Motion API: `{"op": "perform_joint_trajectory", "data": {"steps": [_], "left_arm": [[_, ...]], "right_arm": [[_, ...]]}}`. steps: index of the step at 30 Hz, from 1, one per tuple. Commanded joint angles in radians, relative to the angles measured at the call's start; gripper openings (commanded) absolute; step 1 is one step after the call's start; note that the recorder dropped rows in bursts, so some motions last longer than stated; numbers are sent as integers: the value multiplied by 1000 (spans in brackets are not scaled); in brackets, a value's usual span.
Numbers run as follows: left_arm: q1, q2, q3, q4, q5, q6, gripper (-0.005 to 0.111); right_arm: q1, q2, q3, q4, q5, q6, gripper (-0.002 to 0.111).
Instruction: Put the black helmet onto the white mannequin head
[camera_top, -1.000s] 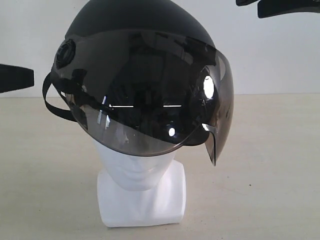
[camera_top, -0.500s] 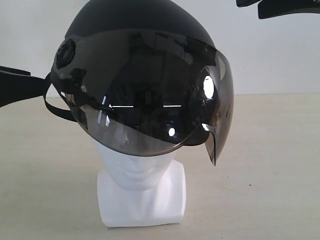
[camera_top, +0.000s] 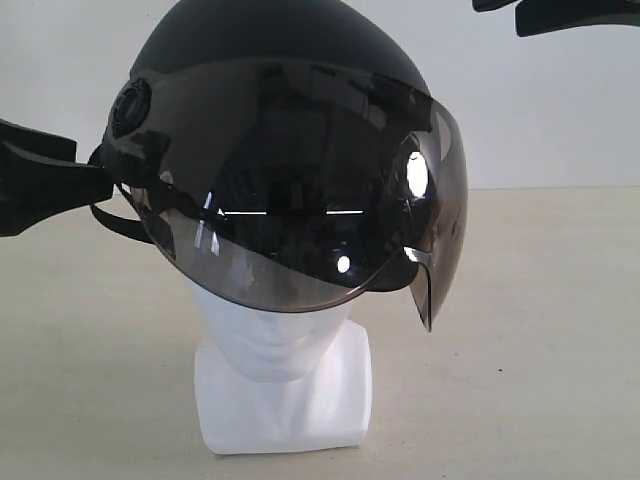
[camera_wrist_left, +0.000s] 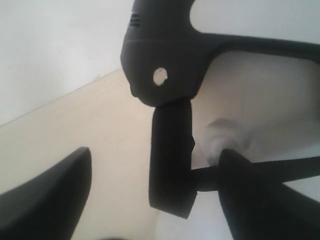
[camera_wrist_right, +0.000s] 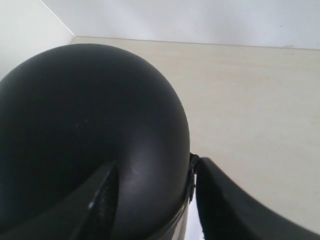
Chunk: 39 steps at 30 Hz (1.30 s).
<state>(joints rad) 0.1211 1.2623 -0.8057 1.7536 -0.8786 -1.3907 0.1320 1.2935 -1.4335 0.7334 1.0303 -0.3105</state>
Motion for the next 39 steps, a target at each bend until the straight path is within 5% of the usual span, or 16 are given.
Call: {"op": "perform_joint_trajectory", "data": {"steps": [1, 4, 6, 9, 39], "left_arm": [[-6, 43, 4, -17, -14, 6, 66], [-6, 65, 4, -73, -25, 51, 55], [-6, 70, 4, -69, -32, 85, 24], [-6, 70, 4, -69, -52, 112, 4], [-4, 137, 4, -9, 181, -8, 4]], "right_arm": [[-3, -4, -6, 15, -3, -9, 47], [-3, -4, -6, 15, -2, -6, 47], [-3, -4, -6, 15, -2, -6, 47], [-3, -4, -6, 15, -2, -6, 47], [-3, -4, -6, -86, -18, 34, 47]]}}
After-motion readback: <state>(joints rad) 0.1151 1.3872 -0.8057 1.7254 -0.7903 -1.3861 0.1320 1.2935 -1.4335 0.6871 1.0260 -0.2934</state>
